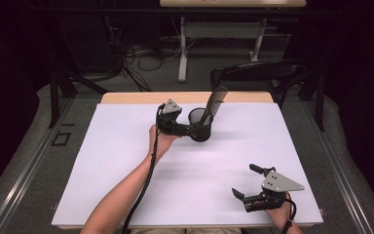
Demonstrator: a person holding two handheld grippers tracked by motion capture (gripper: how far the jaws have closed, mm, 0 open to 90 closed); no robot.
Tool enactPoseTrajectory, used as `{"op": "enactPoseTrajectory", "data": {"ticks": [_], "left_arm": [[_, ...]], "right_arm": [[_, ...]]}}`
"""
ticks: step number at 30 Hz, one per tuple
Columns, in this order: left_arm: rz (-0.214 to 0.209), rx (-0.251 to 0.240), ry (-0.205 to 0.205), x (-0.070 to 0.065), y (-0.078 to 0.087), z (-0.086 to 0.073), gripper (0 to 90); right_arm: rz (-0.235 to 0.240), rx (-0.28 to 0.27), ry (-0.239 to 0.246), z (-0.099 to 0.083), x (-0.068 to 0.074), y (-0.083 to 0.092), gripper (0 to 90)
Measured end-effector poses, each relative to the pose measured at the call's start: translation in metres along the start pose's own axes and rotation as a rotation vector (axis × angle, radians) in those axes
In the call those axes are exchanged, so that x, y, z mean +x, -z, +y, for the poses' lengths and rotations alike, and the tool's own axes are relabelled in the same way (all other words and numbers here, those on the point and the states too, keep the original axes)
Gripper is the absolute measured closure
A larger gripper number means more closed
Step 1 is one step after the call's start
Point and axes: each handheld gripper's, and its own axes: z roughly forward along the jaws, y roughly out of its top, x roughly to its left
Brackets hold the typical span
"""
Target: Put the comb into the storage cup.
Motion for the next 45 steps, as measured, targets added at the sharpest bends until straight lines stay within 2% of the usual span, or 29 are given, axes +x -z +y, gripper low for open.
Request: {"op": "enactPoseTrajectory", "data": {"ticks": [6,13,36,45], "left_arm": [[0.003,0.037,-0.021,0.003,0.013,-0.004,2.2],[0.014,0.060,-0.016,0.007,0.026,-0.011,0.1],[0.060,0.081,-0.040,0.014,0.068,-0.021,0.0],[0.085,0.082,-0.026,0.018,0.086,-0.031,0.0]], "right_arm": [[0.000,0.001,0.000,0.000,0.001,-0.001,1.1],[-0.001,0.002,-0.001,0.000,0.000,-0.001,1.2],[-0.002,-0.001,-0.004,-0.001,-0.001,-0.001,1.1],[-0.004,0.001,-0.012,-0.001,0.000,0.002,1.1]]}}
